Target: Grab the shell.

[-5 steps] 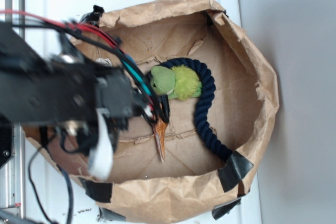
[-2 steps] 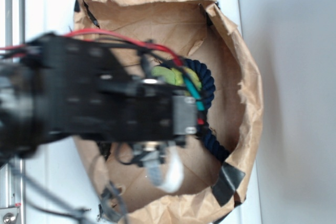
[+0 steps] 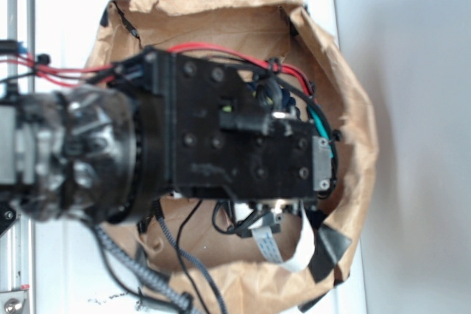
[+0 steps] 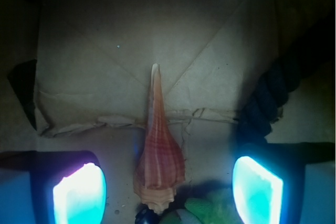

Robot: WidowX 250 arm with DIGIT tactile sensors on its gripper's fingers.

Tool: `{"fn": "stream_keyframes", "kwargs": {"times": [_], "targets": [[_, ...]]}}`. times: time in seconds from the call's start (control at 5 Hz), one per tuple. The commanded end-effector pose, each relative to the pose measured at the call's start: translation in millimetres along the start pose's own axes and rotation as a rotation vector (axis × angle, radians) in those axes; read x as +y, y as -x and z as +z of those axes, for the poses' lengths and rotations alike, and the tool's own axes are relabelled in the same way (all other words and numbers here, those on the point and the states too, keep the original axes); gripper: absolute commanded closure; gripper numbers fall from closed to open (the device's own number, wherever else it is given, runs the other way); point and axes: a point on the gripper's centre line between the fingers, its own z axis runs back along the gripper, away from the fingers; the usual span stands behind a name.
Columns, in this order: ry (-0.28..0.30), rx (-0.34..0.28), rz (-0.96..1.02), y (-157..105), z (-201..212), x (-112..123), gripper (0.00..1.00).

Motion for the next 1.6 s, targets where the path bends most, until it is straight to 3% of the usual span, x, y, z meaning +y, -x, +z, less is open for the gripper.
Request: {"fn": "stream_keyframes", "kwargs": {"times": [0.0,0.8,1.4], "targets": [[-0.073,-0.002,-0.021,-8,19,3,0.00],[-0.054,0.016,-0.019,-14,-10,24,0.00],[-0.049,0.022,-0.063,-16,-20,24,0.00]]}}
